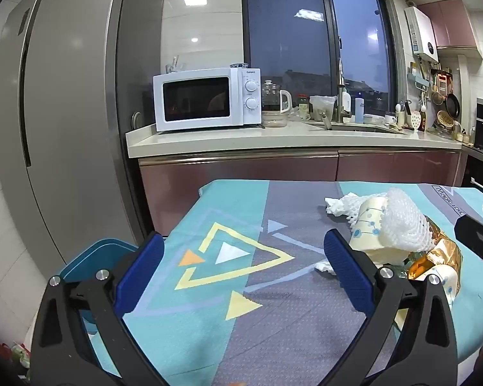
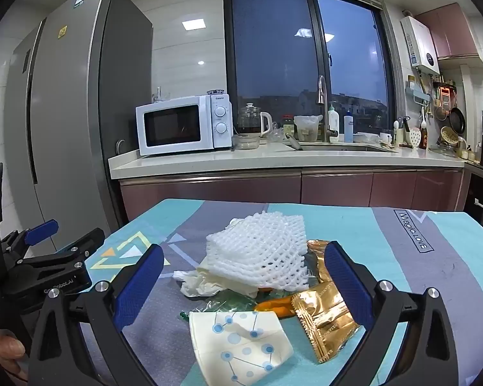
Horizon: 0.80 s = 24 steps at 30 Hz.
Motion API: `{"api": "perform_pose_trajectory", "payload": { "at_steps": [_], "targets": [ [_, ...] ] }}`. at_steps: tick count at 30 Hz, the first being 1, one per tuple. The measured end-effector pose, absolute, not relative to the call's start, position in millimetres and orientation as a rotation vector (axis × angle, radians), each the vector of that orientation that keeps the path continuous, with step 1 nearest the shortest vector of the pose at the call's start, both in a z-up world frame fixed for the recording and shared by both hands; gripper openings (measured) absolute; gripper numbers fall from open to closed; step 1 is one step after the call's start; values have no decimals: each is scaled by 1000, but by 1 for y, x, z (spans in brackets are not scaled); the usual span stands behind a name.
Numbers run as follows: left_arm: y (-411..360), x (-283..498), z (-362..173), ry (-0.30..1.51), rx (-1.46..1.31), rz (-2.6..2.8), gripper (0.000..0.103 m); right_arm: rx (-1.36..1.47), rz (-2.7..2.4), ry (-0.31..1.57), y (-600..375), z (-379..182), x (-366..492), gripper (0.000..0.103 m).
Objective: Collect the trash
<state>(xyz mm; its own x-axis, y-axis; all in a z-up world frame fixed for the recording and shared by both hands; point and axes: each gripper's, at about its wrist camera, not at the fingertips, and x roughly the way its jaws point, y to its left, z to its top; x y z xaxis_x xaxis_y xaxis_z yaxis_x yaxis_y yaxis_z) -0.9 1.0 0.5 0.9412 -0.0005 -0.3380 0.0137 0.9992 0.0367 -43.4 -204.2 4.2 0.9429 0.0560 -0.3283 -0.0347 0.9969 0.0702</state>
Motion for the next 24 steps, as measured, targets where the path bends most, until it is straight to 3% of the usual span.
{"api": "perform_pose_trajectory", "payload": {
  "at_steps": [24],
  "targets": [
    [10,-13,6,345,12,19,98,65,54,330,-197,1,-43,96]
  ]
}}
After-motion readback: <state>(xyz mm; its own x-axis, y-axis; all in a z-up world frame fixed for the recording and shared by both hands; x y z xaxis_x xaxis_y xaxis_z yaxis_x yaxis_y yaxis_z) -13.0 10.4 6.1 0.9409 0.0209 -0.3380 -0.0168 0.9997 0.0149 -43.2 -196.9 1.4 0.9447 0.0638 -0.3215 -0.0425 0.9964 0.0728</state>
